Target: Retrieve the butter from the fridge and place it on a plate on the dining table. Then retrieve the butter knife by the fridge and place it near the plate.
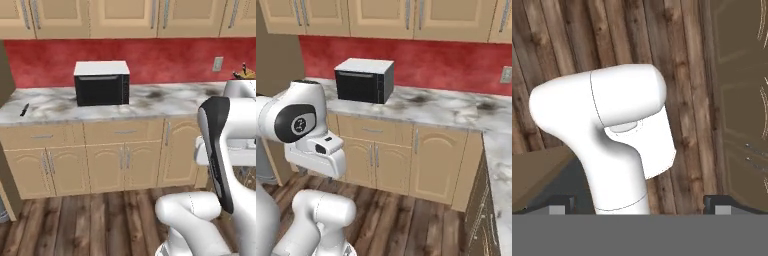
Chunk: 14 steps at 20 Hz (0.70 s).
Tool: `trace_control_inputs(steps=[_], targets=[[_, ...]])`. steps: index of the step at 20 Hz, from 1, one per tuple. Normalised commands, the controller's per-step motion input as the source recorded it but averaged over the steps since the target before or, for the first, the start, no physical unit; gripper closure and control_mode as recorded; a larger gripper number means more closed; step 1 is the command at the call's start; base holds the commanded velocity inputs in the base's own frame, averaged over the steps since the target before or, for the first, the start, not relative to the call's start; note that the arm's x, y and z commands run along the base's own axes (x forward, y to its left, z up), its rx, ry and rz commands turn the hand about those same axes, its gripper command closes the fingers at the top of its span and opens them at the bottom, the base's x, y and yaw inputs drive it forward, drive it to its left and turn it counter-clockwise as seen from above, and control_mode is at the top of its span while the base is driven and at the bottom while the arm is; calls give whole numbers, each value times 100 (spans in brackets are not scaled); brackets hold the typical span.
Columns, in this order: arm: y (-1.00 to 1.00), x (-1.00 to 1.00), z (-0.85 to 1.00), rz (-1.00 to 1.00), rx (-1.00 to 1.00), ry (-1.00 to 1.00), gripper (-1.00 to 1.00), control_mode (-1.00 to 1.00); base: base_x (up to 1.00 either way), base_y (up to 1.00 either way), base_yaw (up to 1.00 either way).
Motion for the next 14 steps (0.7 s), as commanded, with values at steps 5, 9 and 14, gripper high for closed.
trace_control_inputs(steps=[5, 9, 14], targets=[[0, 0, 0, 0, 0, 0, -100, 100, 100, 0, 58], [0, 0, 0, 0, 0, 0, -100, 100, 100, 0, 56], [0, 0, 0, 0, 0, 0, -100, 100, 100, 9, 44]])
